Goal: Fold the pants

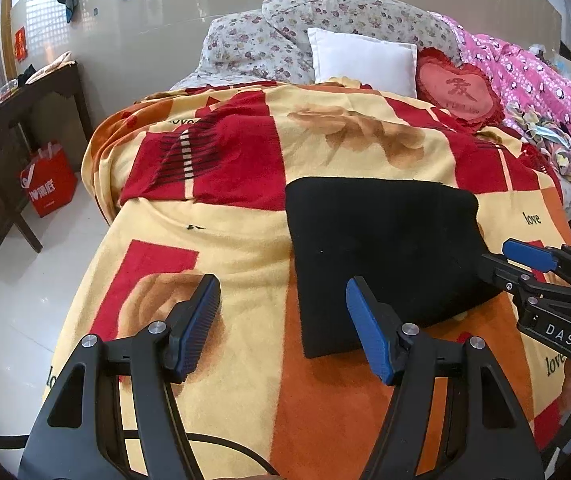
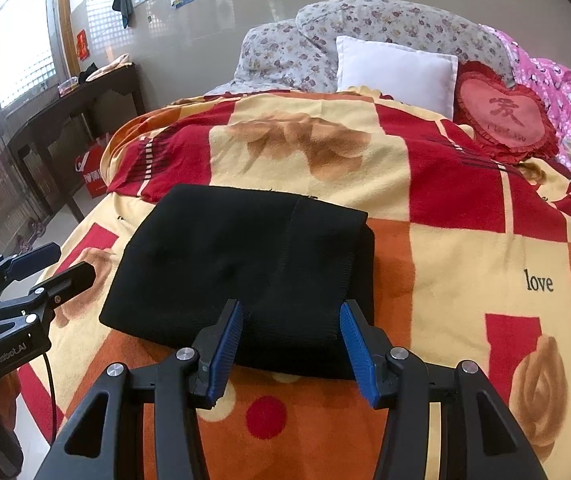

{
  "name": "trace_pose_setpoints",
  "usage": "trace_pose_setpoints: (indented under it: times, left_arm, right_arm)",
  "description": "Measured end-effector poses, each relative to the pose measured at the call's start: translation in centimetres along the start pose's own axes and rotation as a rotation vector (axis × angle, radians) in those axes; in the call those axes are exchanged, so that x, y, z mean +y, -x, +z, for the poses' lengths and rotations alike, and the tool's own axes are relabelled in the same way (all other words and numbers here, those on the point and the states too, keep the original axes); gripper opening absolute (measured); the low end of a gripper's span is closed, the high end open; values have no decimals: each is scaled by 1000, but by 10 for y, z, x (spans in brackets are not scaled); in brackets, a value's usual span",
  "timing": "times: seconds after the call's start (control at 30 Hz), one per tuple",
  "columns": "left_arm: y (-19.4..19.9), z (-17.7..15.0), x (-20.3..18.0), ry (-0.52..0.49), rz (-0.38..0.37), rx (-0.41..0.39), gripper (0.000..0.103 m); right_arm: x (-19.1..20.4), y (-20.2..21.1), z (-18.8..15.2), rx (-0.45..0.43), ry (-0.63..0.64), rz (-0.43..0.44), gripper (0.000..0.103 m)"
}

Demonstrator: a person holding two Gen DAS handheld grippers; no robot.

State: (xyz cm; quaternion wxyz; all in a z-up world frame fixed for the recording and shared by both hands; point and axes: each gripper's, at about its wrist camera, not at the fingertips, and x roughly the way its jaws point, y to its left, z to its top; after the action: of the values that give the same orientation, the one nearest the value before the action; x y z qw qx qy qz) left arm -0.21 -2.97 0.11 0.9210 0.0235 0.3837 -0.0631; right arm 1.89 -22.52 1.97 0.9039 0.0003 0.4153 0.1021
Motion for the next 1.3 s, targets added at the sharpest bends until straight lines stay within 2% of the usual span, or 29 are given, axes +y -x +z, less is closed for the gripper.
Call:
trace_pose_setpoints:
  times: [1.3]
  left_arm:
    - [-8,-5,8,23,8,27,66]
  right_arm:
    - [4,-12,5,23,11,9,49]
